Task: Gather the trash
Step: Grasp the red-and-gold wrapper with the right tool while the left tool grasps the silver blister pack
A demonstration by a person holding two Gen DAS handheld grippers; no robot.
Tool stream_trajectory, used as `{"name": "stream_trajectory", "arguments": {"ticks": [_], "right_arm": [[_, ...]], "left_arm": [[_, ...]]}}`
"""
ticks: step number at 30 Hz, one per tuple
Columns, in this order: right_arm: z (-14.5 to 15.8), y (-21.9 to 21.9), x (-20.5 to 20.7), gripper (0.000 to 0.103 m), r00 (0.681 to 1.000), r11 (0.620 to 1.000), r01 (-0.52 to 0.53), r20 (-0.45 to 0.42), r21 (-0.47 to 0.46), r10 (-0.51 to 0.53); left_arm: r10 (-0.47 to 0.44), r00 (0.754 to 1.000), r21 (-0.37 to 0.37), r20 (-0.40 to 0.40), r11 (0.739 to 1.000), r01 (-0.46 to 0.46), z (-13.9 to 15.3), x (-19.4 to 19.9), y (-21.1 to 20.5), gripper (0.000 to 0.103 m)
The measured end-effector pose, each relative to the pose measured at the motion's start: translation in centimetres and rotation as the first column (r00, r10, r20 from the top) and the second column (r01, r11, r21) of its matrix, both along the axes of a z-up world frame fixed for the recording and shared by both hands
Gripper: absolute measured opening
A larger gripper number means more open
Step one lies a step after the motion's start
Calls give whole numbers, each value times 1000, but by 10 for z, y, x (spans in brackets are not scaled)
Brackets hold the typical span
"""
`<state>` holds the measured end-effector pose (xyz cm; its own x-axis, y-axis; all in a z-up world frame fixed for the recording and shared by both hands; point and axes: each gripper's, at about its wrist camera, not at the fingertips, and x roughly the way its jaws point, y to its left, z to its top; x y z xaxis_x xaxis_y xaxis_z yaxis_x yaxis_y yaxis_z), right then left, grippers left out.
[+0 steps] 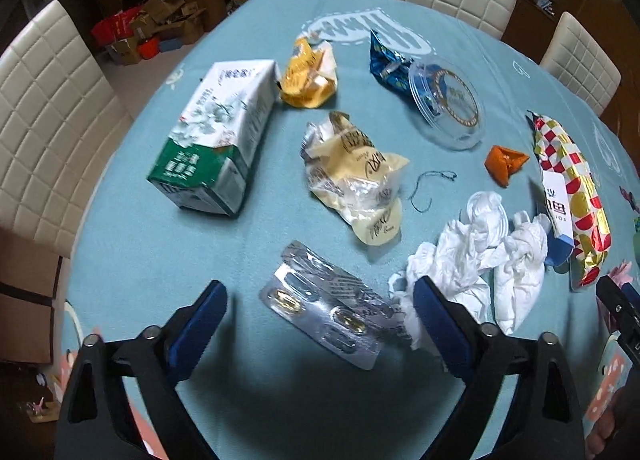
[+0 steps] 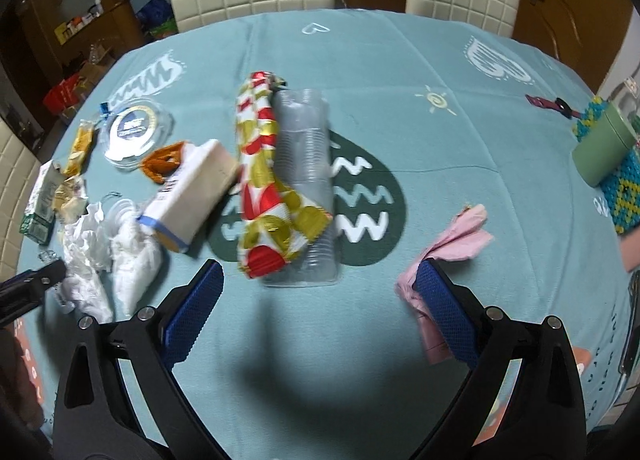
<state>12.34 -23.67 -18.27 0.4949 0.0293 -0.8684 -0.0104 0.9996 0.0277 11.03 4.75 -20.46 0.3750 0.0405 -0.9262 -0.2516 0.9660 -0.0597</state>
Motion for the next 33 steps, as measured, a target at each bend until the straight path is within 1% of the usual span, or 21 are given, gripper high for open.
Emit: {"name": "stream_trajectory", "arguments": {"ticks": [1, 2, 4, 6, 8, 10, 11, 12, 15, 17, 18, 19, 20, 21, 22, 23, 25, 29, 33], "right_arm": [[1, 3, -2, 96, 1000, 1000, -6, 8, -5, 6], [2, 5, -4, 96, 1000, 1000, -11, 16, -10, 11], [3, 8, -3, 96, 999, 999, -17, 31, -38, 18], [3, 5, -1, 96, 999, 998, -10, 36, -58, 12], [4, -1, 0, 96, 999, 999, 7, 35, -51, -5], [4, -3, 2, 96, 999, 999, 8, 35, -40, -6], [5, -1, 4, 95, 999, 999, -3, 39, -40, 5], [6, 2, 5, 92, 999, 999, -14, 45, -45, 16], [11, 17, 13, 88, 994, 995, -68, 79, -75, 74], [12, 28, 20, 83, 989, 989, -100, 96, -108, 110], [12, 32, 22, 78, 987, 986, -114, 98, -124, 127], [11, 37, 26, 70, 984, 981, -133, 100, -140, 148], [9, 40, 28, 66, 982, 978, -144, 99, -150, 160], [7, 43, 32, 57, 981, 974, -156, 93, -165, 173], [3, 45, 35, 40, 980, 971, -165, 78, -172, 181], [0, 45, 38, 31, 981, 972, -172, 63, -161, 184], [-2, 43, 38, 21, 982, 976, -170, 64, -134, 179], [10, 45, 26, 19, 970, 973, -198, 120, -118, 212], [18, 52, 17, 19, 965, 970, -217, 129, -106, 230]], "left_arm": [[-4, 1000, -8, -11, 1000, 4, -3, 0, 0, 70], [-9, 1000, 8, -8, 1000, 10, -5, 0, -1, 64], [-29, 1000, 29, -3, 999, 29, -6, -2, -3, 61], [-24, 1000, 8, 3, 1000, 24, -4, -3, 3, 54], [-11, 1000, -23, 12, 1000, 11, -3, -5, 12, 38], [0, 1000, -28, 12, 1000, 1, -2, -4, 17, 37], [0, 1000, -24, 18, 1000, 0, -2, -4, 19, 34], [-3, 1000, -15, 24, 1000, 3, -1, -3, 19, 33], [-20, 999, 5, 35, 1000, 20, 3, -3, 12, 31], [-22, 999, 16, 40, 1000, 22, 6, -6, 9, 30], [-25, 999, 20, 42, 1000, 24, 7, -6, 8, 30], [-26, 999, 27, 45, 999, 25, 9, -9, 8, 30], [-25, 998, 36, 51, 999, 23, 11, -8, 9, 30], [-23, 998, 38, 53, 999, 21, 11, -9, 10, 30], [-19, 998, 38, 54, 999, 17, 12, -9, 10, 30], [-10, 999, 33, 53, 999, 8, 12, -8, 12, 30], [0, 999, 32, 53, 999, -2, 12, -7, 15, 30], [-1, 998, 36, 63, 999, -1, 14, -8, 16, 30], [-15, 996, 31, 86, 999, 12, 22, -11, 14, 29]]}}
